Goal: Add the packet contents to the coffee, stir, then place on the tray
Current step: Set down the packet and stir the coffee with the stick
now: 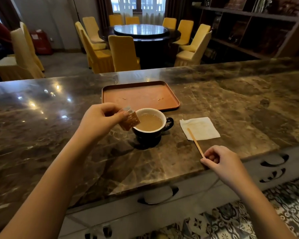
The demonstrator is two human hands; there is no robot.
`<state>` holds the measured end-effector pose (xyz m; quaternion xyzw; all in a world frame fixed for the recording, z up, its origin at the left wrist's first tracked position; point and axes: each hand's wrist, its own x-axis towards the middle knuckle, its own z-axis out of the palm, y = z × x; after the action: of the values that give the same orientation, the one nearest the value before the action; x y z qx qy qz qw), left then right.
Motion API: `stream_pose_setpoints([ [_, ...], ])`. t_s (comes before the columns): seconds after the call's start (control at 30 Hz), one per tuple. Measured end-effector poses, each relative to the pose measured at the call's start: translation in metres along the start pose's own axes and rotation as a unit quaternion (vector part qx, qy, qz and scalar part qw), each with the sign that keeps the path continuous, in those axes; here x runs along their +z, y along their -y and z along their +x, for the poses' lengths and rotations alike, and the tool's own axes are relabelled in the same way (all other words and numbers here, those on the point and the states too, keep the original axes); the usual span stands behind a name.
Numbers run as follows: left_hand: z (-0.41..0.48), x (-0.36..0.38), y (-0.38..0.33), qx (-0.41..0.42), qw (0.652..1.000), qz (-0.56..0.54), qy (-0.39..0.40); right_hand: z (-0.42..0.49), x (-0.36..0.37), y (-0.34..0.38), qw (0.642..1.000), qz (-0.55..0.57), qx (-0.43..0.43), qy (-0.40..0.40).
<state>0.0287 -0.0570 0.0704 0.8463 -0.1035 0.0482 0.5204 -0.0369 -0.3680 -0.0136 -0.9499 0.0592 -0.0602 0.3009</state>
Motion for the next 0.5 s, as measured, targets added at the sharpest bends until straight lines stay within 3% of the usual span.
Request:
stream_pose_setpoints([
  [0.3, -0.022, 0.0, 0.022, -0.086, 0.995, 0.033, 0.046, -0.005, 0.01, 0.006, 0.996, -0.039, 0.032, -0.078],
  [0.5, -0.017, -0.005, 0.052, -0.164, 0.983, 0.045, 0.072, -0.014, 0.016, 0.002, 0.987, 0.01, 0.042, -0.152],
])
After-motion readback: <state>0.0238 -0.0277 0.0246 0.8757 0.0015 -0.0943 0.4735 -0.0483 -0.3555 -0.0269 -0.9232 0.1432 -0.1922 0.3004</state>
